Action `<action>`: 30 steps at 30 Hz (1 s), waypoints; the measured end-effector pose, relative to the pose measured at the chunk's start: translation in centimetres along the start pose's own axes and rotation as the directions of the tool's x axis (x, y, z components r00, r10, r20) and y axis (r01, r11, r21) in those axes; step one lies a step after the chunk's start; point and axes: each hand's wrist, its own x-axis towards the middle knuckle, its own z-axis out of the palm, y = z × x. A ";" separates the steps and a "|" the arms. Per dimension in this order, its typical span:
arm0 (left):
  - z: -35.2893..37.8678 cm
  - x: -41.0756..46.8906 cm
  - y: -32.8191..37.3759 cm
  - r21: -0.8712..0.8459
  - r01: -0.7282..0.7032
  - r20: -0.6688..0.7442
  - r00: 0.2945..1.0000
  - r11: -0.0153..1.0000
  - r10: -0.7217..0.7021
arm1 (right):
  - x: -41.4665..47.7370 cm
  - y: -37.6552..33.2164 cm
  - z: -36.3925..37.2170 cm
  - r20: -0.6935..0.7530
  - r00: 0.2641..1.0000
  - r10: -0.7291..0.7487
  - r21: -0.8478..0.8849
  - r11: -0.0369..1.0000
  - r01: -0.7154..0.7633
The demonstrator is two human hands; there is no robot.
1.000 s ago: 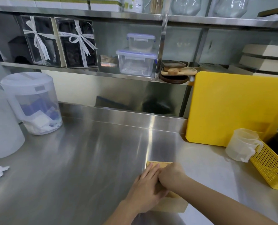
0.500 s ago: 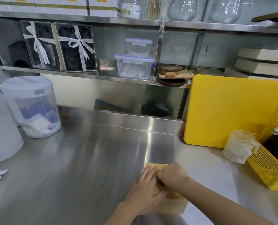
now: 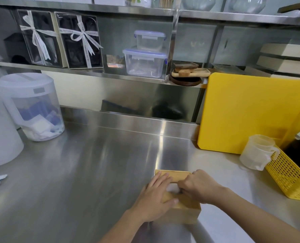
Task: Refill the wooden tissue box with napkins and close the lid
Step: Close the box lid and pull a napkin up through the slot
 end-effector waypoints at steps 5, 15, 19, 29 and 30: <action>-0.3 0.8 0.4 0.077 -0.016 -0.124 0.992 0.997 0.025 | -1.9 -0.7 0.6 -0.219 0.969 -0.116 -0.001 0.993 0.119; -0.8 1.8 1.7 -0.009 -0.119 -0.223 0.968 0.993 0.114 | -1.8 -0.7 0.7 -0.376 0.923 0.079 0.391 0.917 0.081; -1.2 1.6 1.3 -0.150 -0.065 -0.198 0.980 0.987 0.034 | -1.1 0.2 0.0 0.061 0.978 0.202 0.679 0.710 -0.189; -2.5 2.4 1.1 -0.063 -0.014 -0.099 0.995 0.998 0.008 | -1.4 0.5 1.0 0.108 0.946 0.307 0.870 0.431 -0.239; -2.8 2.5 1.1 -0.065 -0.027 -0.114 0.993 0.998 0.019 | -1.6 0.4 1.2 0.098 0.939 0.328 0.877 0.418 -0.238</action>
